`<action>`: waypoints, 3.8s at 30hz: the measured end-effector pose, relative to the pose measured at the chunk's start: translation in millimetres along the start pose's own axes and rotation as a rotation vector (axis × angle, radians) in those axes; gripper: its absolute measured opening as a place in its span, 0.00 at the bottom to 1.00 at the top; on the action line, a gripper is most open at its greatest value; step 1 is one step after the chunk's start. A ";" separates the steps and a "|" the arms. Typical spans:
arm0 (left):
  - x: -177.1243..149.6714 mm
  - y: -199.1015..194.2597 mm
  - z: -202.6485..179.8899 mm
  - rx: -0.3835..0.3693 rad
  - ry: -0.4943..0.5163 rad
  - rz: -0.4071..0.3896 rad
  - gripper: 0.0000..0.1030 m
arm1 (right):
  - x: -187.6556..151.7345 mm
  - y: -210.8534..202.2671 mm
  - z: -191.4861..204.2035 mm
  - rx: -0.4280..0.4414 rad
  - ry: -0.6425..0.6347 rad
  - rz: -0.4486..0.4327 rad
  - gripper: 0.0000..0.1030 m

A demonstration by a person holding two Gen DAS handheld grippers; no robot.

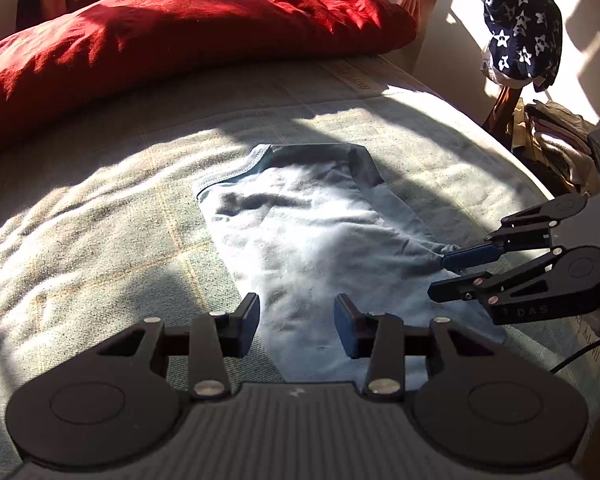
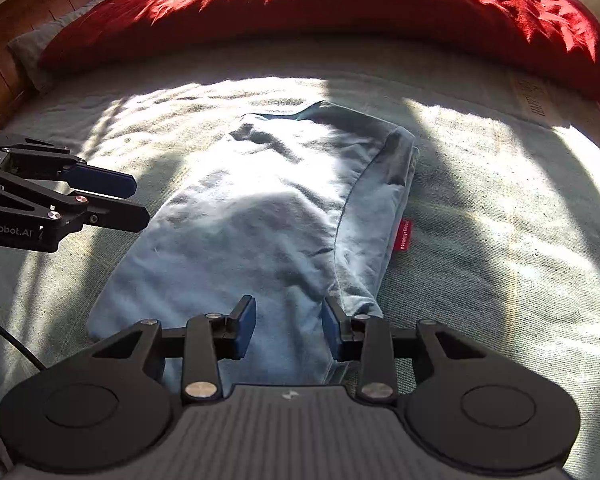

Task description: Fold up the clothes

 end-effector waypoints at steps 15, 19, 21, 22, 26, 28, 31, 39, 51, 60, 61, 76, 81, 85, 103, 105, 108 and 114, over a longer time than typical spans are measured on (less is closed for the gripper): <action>117.5 115.4 -56.5 -0.200 0.272 -0.042 0.42 | -7.1 8.7 11.9 -0.026 0.050 -0.030 0.45; 114.7 149.2 -69.0 -0.223 0.291 0.018 0.42 | -16.0 9.9 11.1 -0.008 0.098 -0.039 0.48; 113.8 158.6 -69.8 -0.209 0.294 0.029 0.42 | -16.6 10.1 9.5 -0.001 0.112 -0.044 0.48; 113.8 161.1 -68.8 -0.211 0.285 0.030 0.42 | -16.8 10.5 8.8 0.003 0.118 -0.044 0.49; 116.2 153.0 -65.4 -0.219 0.276 0.037 0.42 | -16.1 11.7 6.9 0.024 0.144 -0.038 0.51; 116.3 143.4 -63.9 -0.217 0.282 0.040 0.42 | -14.9 12.0 6.3 0.037 0.159 -0.032 0.53; 114.8 126.1 -59.7 -0.214 0.293 0.036 0.43 | -12.7 13.0 6.5 0.039 0.161 -0.022 0.55; 102.1 81.8 -47.4 -0.157 0.313 0.019 0.43 | -7.8 5.1 9.5 0.028 0.171 -0.021 0.56; 54.4 17.8 -30.5 -0.094 0.226 0.004 0.52 | -7.1 -18.3 36.6 0.005 0.088 -0.069 0.65; -10.3 9.9 -31.0 -0.070 0.157 0.070 0.54 | -38.7 -26.6 63.5 0.001 0.025 -0.058 0.74; -16.9 12.0 -30.1 -0.067 0.138 0.084 0.54 | -42.6 -23.9 65.9 0.008 0.025 -0.046 0.76; -48.4 -1.5 -42.2 -0.092 0.196 0.120 0.60 | -85.4 -34.7 66.5 -0.023 0.058 0.064 0.80; -55.0 -13.6 -46.0 -0.134 0.225 0.095 0.61 | -100.7 -41.6 74.7 -0.011 0.104 0.072 0.80; -47.1 -35.5 -52.8 -0.174 0.278 0.043 0.61 | -112.4 -46.7 82.4 -0.013 0.120 0.067 0.81; -77.6 -8.4 -71.7 -0.382 0.550 0.187 0.64 | -169.5 -70.9 122.3 -0.227 0.546 -0.108 0.82; -77.9 -0.6 -74.1 -0.388 0.553 0.190 0.64 | -174.8 -73.2 130.9 -0.224 0.562 -0.120 0.82; -72.4 7.2 -76.3 -0.392 0.494 0.215 0.63 | -181.1 -72.9 137.5 -0.224 0.560 -0.124 0.83; -67.9 -12.8 -75.8 -0.347 0.497 0.189 0.64 | -187.2 -80.3 134.0 -0.238 0.597 -0.138 0.83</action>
Point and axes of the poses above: each gripper's, at about its wrist camera, not at the fingertips, and y roughly the way its jaws point, z to its left, x to its top, the point moved 6 cm from there along y, roughly the way its jaws point
